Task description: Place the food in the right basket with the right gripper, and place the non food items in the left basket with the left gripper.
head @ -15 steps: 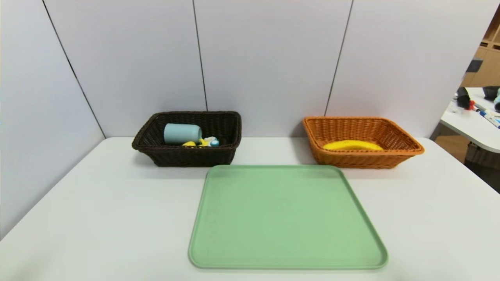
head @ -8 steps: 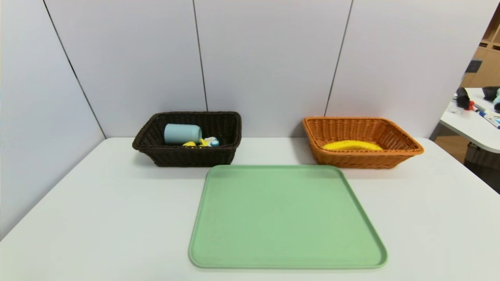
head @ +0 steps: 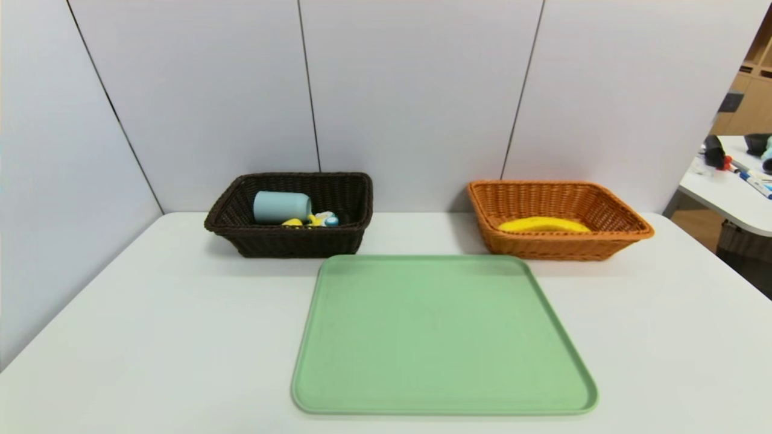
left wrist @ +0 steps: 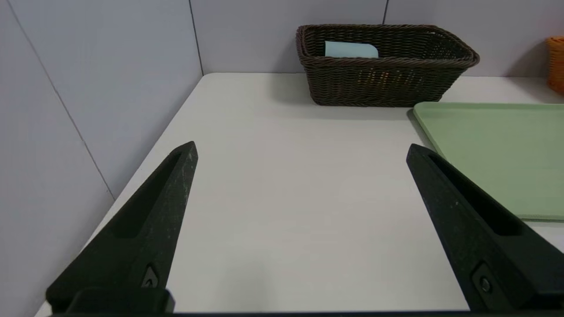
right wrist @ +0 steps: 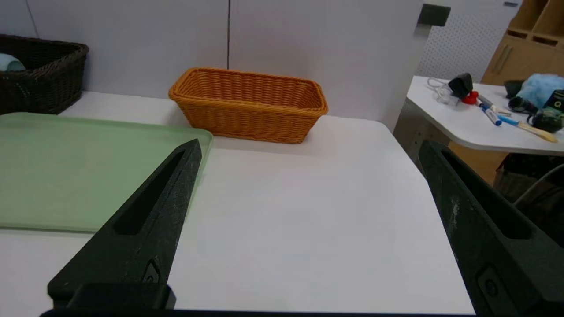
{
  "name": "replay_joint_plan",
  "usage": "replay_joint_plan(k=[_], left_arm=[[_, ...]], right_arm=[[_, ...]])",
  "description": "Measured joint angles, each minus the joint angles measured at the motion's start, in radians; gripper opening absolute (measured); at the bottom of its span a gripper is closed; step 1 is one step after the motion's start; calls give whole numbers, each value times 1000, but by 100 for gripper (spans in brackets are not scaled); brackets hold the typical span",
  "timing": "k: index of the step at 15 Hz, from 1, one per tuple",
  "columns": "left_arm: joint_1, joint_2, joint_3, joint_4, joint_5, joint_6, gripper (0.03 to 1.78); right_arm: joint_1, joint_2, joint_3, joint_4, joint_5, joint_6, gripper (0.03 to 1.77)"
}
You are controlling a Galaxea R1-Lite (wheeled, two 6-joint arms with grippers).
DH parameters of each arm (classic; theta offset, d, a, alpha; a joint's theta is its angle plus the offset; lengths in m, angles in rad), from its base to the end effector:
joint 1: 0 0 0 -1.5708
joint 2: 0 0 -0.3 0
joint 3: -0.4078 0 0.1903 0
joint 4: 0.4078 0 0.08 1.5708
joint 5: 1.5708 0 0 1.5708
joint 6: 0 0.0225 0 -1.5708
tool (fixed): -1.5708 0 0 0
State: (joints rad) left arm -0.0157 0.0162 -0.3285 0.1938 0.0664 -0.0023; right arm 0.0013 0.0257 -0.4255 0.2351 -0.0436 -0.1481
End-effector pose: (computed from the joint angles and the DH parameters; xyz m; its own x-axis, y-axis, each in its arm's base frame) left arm -0.0551 0.0024 0.1425 0.9917 0.0508 0.1180 -0.0499 0.9987 -0.0101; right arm -0.0673 -0.0011 0.1620 0.9856 -0.0423 0.1638 0.0654 0.9882 -0.1385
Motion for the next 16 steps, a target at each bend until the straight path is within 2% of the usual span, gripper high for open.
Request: replay_joint_plan(k=[3, 5, 7, 9, 11, 13, 16], left_arm=[[0, -14, 77, -41, -9, 64, 169], [-1, -17, 160, -126, -30, 90, 169], [-1, -18, 256, -224, -42, 110, 169], [0, -18, 310, -251, -78, 119, 169], [0, -18, 324, -196, -92, 111, 169], [0, -18, 325, -189, -88, 52, 169], [0, -18, 326, -196, -50, -35, 169]], right_arm=[[0, -20, 191, -154, 20, -23, 170], [0, -24, 347, -314, 36, -30, 170], [1, -26, 406, -397, 69, -28, 170], [1, -27, 421, -316, 89, -30, 170], [1, -27, 424, -257, 100, -18, 170], [1, -27, 425, -246, 100, 26, 170], [1, -27, 425, -244, 90, 105, 170]])
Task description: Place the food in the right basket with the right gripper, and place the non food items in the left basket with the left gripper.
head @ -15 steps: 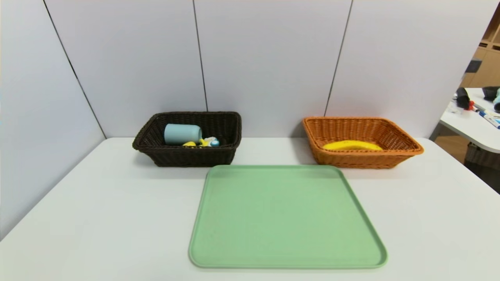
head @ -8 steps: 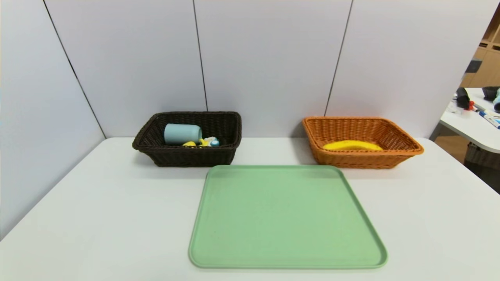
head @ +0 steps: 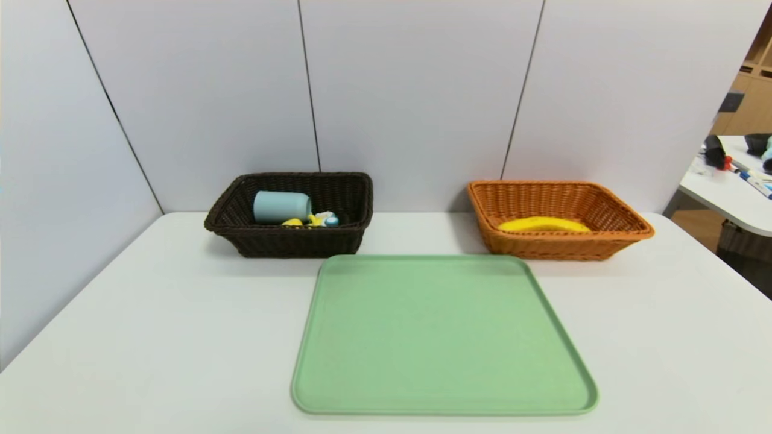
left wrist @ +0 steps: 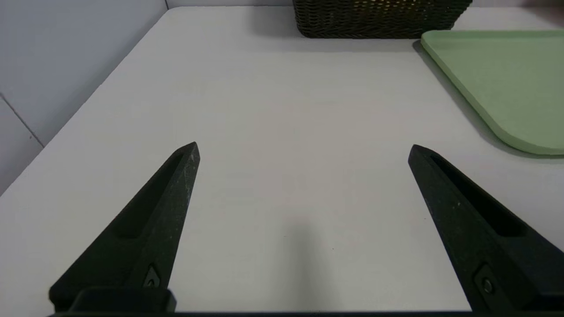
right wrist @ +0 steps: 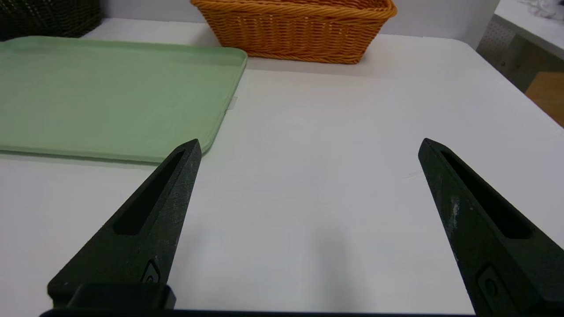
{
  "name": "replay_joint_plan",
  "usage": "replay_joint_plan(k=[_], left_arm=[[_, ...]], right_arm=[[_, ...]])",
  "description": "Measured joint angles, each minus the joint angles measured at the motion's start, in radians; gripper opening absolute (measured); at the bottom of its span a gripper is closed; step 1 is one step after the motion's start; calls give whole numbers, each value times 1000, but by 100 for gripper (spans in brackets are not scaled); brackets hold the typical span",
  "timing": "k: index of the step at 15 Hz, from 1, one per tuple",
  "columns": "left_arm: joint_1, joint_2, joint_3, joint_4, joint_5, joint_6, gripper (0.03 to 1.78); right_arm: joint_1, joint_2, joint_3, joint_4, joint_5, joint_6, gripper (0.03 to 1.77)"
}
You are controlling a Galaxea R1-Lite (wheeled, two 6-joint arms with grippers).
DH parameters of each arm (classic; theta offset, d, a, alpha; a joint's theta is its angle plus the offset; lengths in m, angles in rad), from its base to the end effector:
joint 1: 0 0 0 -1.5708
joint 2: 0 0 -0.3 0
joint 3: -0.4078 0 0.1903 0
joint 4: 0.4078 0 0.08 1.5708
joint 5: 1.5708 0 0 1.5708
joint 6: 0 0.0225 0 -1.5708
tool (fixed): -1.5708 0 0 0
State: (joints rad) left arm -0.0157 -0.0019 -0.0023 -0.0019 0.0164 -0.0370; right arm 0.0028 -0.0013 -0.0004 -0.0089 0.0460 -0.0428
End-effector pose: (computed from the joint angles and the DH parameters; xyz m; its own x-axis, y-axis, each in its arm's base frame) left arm -0.0231 0.0007 0.0763 1.0000 0.0007 0.0061 -0.0005 0.9993 -0.0371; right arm -0.0230 0.0010 0.0765 0.9988 0.0488 0.0106 -0.0483 0.9979 -0.0433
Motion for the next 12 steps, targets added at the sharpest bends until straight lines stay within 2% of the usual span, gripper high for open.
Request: replay_joint_plan(k=[4, 6, 12], left_arm=[[1, 0, 2, -5, 7, -21, 169], [0, 0, 2, -5, 8, -21, 169], [0, 0, 2, -5, 8, -20, 169]], right_arm=[[0, 0, 0, 0, -12, 43, 170], [0, 0, 0, 0, -34, 78, 170], [0, 0, 0, -1, -41, 87, 170]])
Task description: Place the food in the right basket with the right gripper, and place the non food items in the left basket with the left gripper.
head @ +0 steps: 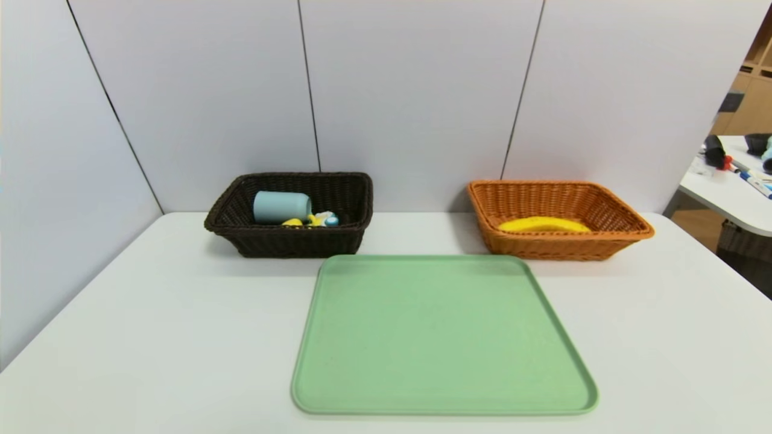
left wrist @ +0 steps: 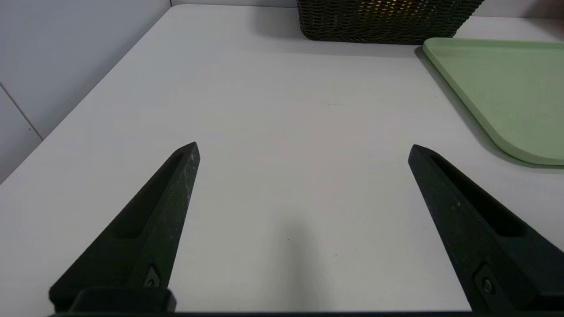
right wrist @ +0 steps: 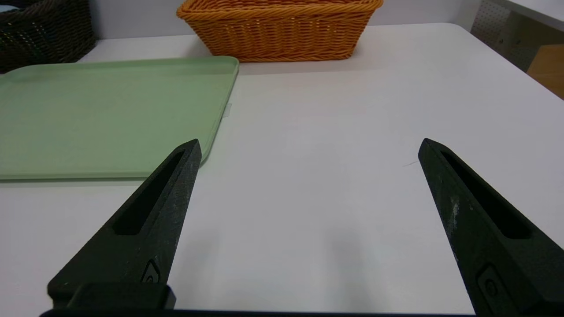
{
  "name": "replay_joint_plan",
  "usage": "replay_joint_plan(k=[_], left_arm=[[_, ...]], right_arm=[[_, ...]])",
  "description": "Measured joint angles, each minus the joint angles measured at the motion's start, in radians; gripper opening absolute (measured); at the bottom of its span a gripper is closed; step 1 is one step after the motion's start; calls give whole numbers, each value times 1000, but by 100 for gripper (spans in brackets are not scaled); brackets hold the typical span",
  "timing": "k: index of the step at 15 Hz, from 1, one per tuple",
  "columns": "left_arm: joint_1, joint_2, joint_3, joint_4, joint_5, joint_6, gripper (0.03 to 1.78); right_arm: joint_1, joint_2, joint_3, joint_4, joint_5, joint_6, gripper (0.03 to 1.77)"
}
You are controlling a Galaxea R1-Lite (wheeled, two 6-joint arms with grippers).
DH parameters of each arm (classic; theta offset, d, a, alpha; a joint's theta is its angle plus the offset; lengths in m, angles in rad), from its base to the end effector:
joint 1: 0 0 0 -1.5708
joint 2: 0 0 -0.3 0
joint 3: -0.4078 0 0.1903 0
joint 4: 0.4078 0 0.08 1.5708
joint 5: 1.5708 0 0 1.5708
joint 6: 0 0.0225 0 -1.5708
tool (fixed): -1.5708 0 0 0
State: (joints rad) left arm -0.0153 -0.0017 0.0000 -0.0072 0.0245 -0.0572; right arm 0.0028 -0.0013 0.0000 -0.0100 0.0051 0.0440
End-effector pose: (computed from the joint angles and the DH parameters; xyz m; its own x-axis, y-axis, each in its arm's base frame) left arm -0.0229 0.0009 0.0762 0.9999 0.0092 0.0089 -0.0087 0.9983 -0.0574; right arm -0.0229 0.0001 0.0765 0.9999 0.0079 0.0113 -0.0084 0.9990 0.0439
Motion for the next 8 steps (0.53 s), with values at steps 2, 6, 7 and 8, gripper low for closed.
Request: replay_joint_plan(k=[2, 6, 7, 8], left_arm=[[0, 0, 0, 0, 0, 0, 169], [0, 0, 0, 0, 0, 0, 169], [0, 0, 0, 0, 0, 0, 169], [0, 0, 0, 0, 0, -1, 169]], right_arm=[[0, 0, 0, 0, 0, 0, 170], [0, 0, 0, 0, 2, -2, 170], [0, 0, 0, 0, 2, -2, 170], [0, 0, 0, 0, 2, -3, 170]])
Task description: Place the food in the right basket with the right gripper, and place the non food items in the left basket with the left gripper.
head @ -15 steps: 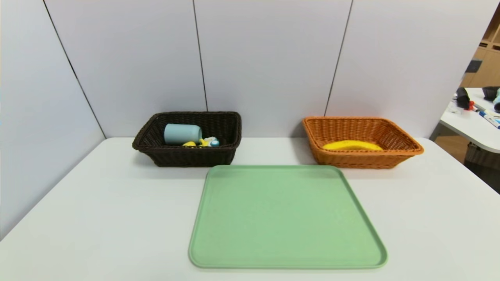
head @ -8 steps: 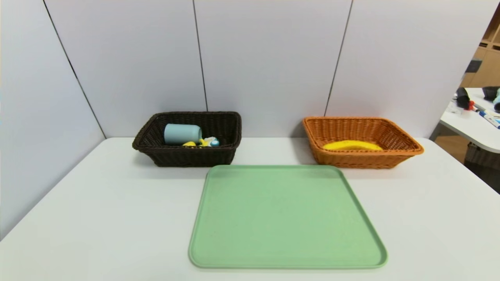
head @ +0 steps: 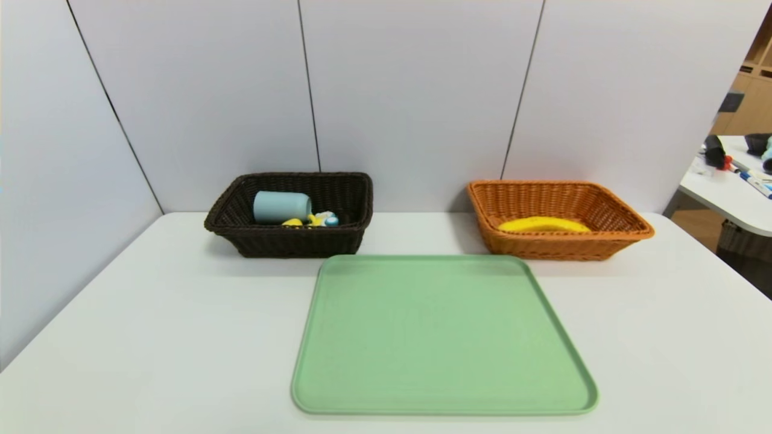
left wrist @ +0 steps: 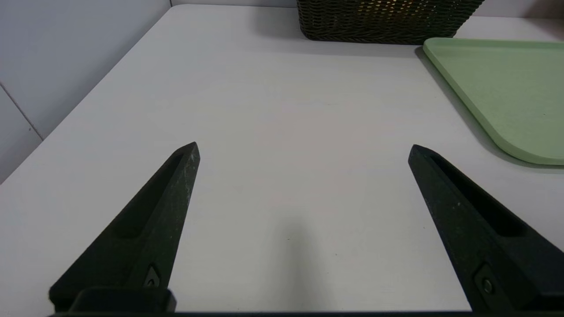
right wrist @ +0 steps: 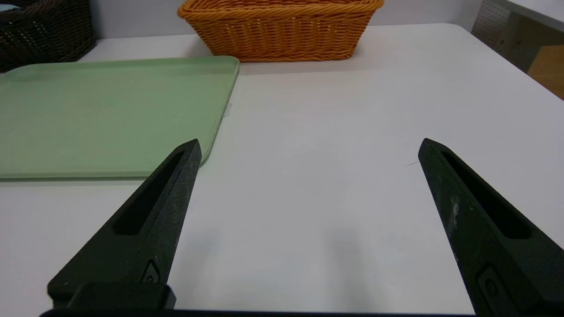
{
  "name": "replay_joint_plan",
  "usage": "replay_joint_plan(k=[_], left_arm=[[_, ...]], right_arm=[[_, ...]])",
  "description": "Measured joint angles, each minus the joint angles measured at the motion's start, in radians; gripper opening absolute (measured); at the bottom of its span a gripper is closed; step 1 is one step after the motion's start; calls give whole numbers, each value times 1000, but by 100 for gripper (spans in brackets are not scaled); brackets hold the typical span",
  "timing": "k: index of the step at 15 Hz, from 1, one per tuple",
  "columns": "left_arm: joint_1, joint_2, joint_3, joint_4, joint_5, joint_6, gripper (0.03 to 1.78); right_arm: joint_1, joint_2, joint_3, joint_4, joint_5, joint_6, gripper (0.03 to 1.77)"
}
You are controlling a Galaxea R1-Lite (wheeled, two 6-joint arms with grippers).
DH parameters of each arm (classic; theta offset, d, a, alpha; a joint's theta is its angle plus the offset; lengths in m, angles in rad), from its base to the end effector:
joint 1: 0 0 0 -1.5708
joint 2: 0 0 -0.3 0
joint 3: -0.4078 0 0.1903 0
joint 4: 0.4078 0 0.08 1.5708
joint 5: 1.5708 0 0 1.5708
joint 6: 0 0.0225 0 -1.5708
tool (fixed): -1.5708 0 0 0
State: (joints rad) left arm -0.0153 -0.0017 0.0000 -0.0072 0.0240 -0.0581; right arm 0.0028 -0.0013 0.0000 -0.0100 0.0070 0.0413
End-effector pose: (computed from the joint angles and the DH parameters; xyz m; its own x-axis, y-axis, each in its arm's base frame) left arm -0.0229 0.0009 0.0762 0.9999 0.0087 0.0089 -0.0082 0.9983 -0.0583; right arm -0.0229 0.0001 0.0765 0.9999 0.0098 0.0113 -0.0103 0.9991 0.0412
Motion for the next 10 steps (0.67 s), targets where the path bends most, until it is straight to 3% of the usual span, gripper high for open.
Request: replay_joint_plan(k=[10], left_arm=[[0, 0, 0, 0, 0, 1, 169]], right_arm=[[0, 0, 0, 0, -4, -7, 170]])
